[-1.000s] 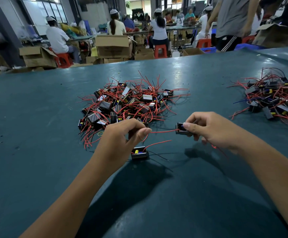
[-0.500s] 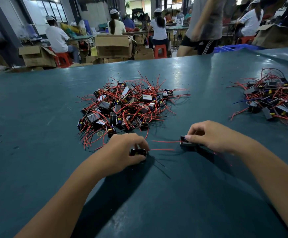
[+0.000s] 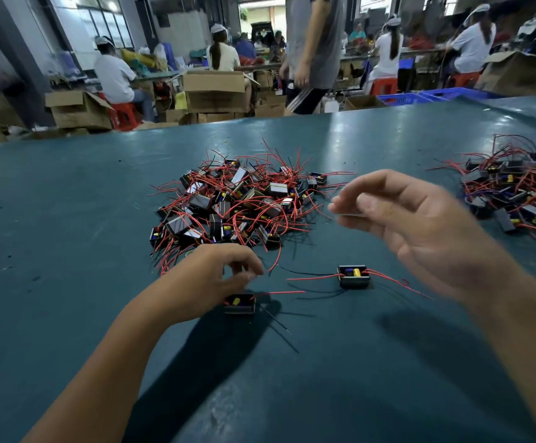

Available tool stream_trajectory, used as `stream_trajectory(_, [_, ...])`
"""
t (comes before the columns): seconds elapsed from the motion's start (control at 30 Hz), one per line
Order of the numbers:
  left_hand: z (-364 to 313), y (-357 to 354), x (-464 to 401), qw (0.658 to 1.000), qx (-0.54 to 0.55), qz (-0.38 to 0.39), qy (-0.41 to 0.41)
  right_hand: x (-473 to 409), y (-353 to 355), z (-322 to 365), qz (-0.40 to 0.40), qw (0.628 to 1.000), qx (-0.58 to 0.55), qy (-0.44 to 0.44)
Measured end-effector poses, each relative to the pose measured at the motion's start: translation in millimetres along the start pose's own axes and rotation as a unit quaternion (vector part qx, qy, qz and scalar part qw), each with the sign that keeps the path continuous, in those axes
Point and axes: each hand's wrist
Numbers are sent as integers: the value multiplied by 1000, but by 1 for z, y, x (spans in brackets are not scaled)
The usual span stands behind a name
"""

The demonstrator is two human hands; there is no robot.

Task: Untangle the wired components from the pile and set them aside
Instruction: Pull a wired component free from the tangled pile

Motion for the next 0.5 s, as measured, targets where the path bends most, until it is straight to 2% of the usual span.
stream_trajectory(0.03, [1, 0, -1, 1000, 0, -12, 5, 3, -6, -6, 2, 995, 98, 17])
stream_trajectory(0.07, [2, 1, -1, 1000, -4, -17, 5, 5, -10, -16, 1, 974, 225, 29])
stream_trajectory(0.13, [3, 2, -1, 1000, -9, -11, 5, 7, -15, -34, 18, 897, 440, 37])
stream_trajectory(0.2, [4, 3, 0, 1000, -14, -11, 10, 10, -19, -48, 55, 829, 556, 28])
stream_trajectory(0.27, [8, 7, -1, 998, -31, -44, 23, 16, -24, -52, 74, 805, 586, 46])
stream_trajectory(0.3, [11, 9, -3, 996, -37, -75, 35, 19, -29, -52, 69, 813, 573, 81])
stream_trajectory(0.37, [15, 14, -4, 987, -37, -148, 55, 26, -40, -48, 46, 852, 505, 129])
stream_trajectory(0.43, [17, 17, -5, 979, -40, -191, 61, 30, -45, -42, 20, 905, 411, 103])
stream_trajectory(0.5, [16, 17, -5, 980, -36, -188, 60, 30, -42, -36, 32, 926, 373, 45])
Point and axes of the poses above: each hand's wrist, its own x-axis away from the middle knuckle, its own y-axis out of the back of the hand, z = x × y, and after that the axes turned 12 degrees about -z, right-handed
